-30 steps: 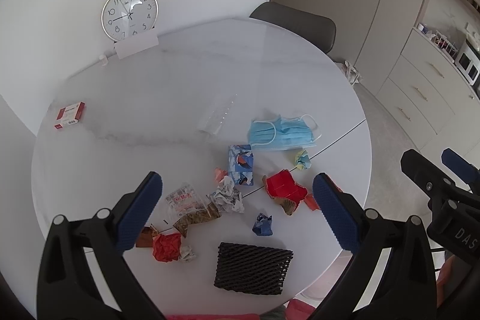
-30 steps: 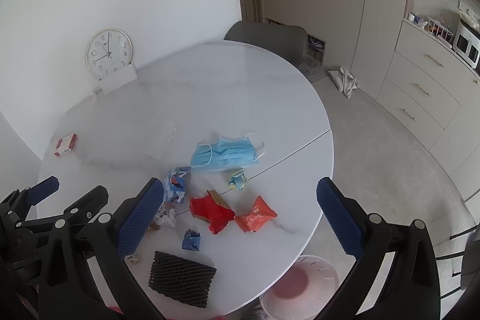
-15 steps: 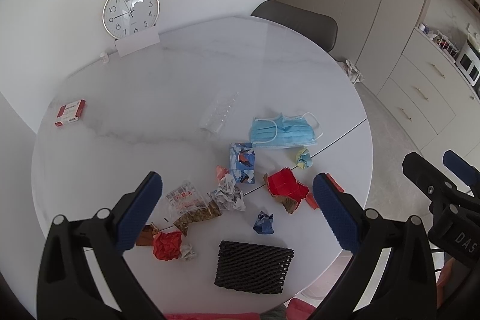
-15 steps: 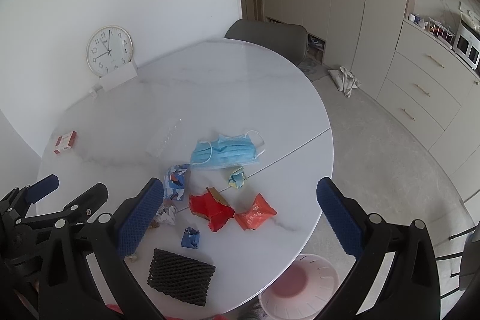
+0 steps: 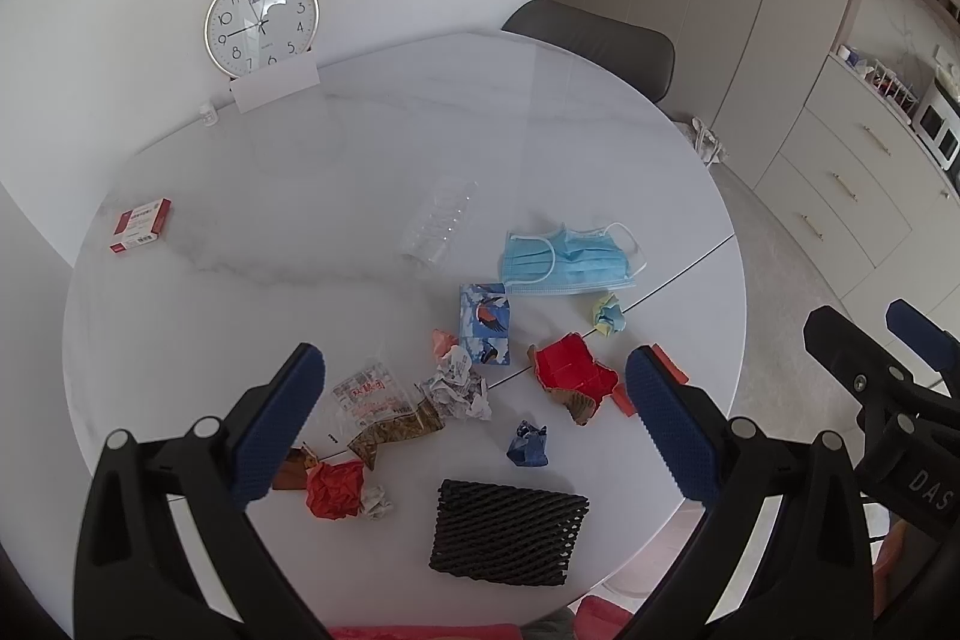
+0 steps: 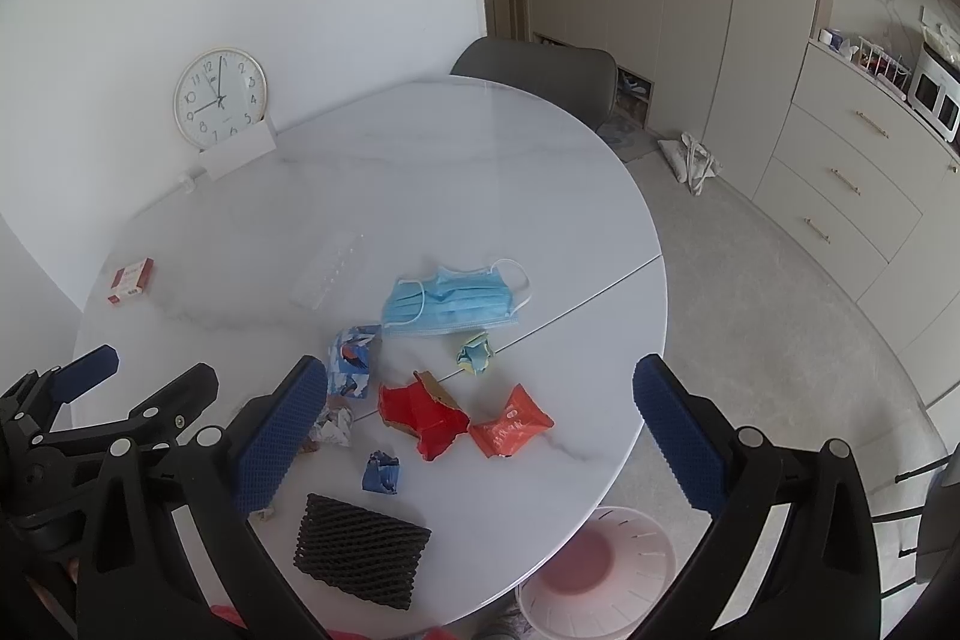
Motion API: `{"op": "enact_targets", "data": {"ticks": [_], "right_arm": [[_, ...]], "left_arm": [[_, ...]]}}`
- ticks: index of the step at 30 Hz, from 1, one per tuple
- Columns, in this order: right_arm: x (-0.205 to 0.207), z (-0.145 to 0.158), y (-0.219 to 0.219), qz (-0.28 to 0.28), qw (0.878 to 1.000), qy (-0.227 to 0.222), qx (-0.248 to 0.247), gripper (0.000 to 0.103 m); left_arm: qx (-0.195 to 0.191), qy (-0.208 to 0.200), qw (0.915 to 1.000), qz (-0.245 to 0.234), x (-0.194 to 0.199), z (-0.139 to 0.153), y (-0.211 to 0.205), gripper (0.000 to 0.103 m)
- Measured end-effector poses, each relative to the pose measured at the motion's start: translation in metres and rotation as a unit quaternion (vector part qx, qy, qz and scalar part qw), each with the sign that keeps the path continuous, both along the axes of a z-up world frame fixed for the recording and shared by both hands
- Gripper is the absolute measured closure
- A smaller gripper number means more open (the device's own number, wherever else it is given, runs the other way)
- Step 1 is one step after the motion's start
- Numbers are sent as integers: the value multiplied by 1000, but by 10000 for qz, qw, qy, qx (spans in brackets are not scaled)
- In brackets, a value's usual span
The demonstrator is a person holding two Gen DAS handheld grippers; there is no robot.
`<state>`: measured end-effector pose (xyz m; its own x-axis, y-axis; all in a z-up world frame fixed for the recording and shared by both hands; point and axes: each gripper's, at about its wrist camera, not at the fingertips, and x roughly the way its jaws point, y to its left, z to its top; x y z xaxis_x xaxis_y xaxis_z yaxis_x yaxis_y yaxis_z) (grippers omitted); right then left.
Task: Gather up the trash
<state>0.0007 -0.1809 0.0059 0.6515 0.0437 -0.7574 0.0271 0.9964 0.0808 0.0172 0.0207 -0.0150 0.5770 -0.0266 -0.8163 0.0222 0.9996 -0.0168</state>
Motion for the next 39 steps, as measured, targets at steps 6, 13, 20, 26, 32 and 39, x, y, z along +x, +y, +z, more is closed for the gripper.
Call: {"op": "enact_targets", "data": {"ticks": [6,13,20,26,32,39], "right_arm": [[0,0,0,-5,10000,5,2,2],[-2,-1,0,-9,10000,17,-4,2],[-3,-3,-1,-5,10000,22,-3,2],[0,-5,0,8,10000,60,-3,2],[4,-8,0,17,9999,120,-5,2],[26,-29,4,164,9996,249,32,2]], "left_arm": [[2,3,10000,-7,-1,0,0,7],[8,26,10000,-24,-1,1,-1,7],[14,50,10000,-18,1,1,-1,7],[22,77,10000,1,3,-1,-1,7],[24,107,9999,28,7,-4,2,7],[-37,97,9999,3,14,-17,15,7]]}}
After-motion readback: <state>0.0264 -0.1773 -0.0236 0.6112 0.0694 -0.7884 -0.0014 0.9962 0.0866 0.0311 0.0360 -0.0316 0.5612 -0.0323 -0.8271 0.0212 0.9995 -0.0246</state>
